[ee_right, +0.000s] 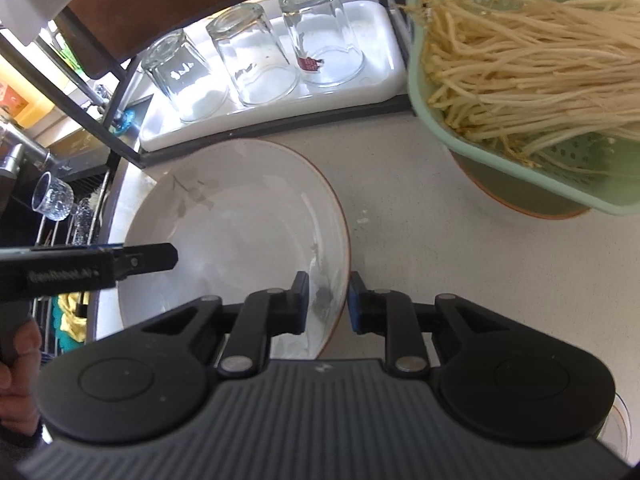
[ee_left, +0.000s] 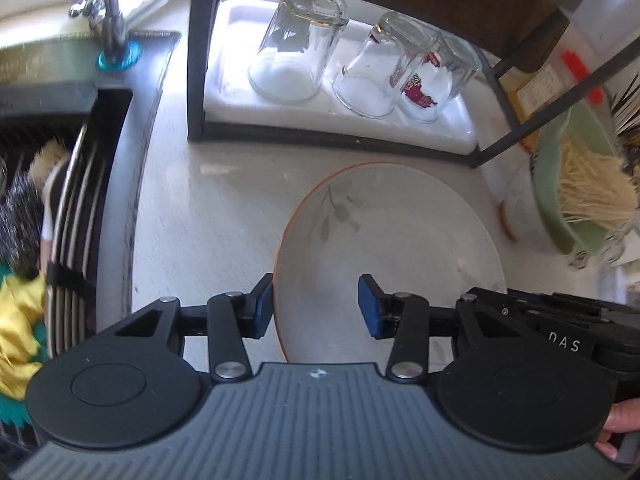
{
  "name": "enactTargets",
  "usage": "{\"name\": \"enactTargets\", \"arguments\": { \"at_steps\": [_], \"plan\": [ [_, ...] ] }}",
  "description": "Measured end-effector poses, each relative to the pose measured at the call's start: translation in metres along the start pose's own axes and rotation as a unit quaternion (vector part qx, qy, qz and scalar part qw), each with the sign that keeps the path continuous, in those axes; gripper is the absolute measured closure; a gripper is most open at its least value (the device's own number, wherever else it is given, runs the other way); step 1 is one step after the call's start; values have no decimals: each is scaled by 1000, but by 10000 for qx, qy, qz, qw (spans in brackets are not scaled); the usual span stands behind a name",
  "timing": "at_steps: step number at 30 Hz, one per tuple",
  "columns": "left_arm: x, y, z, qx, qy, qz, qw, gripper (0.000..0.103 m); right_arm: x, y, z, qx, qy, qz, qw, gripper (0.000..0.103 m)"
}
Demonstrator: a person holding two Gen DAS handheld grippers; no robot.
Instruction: Organize plates and bowls
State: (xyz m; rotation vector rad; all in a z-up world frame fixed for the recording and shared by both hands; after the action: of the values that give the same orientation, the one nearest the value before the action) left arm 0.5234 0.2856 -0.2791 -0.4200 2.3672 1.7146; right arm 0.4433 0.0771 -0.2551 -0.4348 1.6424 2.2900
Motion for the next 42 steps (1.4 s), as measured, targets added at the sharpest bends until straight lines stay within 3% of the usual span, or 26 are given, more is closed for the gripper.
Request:
{"name": "enactTargets", "arguments": {
  "at_steps": [6, 11, 15, 29, 42],
  "plan": [
    [8, 19, -11, 35, -151, -100, 9998, 54, 8, 20, -1, -165, -4, -114, 9998, 80],
    [12, 36, -28, 295, -251, -145, 9991, 52, 18, 42, -7, -241, -223, -253, 9991, 80],
    [18, 47, -42, 588, -274, -110, 9978, 52, 24, 64, -22, -528, -790, -399, 9947, 80],
    [64, 65, -121, 1015, -701, -61, 9923, 52, 59, 134, -80, -486, -1179, -1021, 9866, 80],
    [126, 41, -182, 864, -837, 330, 9922, 52, 112, 155, -140, -282, -1217, -950, 9876, 80]
  ]
}}
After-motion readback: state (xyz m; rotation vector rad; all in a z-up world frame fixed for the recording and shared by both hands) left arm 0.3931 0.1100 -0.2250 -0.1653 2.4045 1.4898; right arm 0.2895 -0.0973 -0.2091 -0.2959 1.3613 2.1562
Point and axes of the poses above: each gripper's, at about its wrist camera, not at the fingertips, and y roughly against the way its jaws point, z to its left, x to its underside, the point moved 7 cm from there along -y, roughly the way its jaws point, and after that the axes turned 3 degrees about -x, right-handed, at the moved point
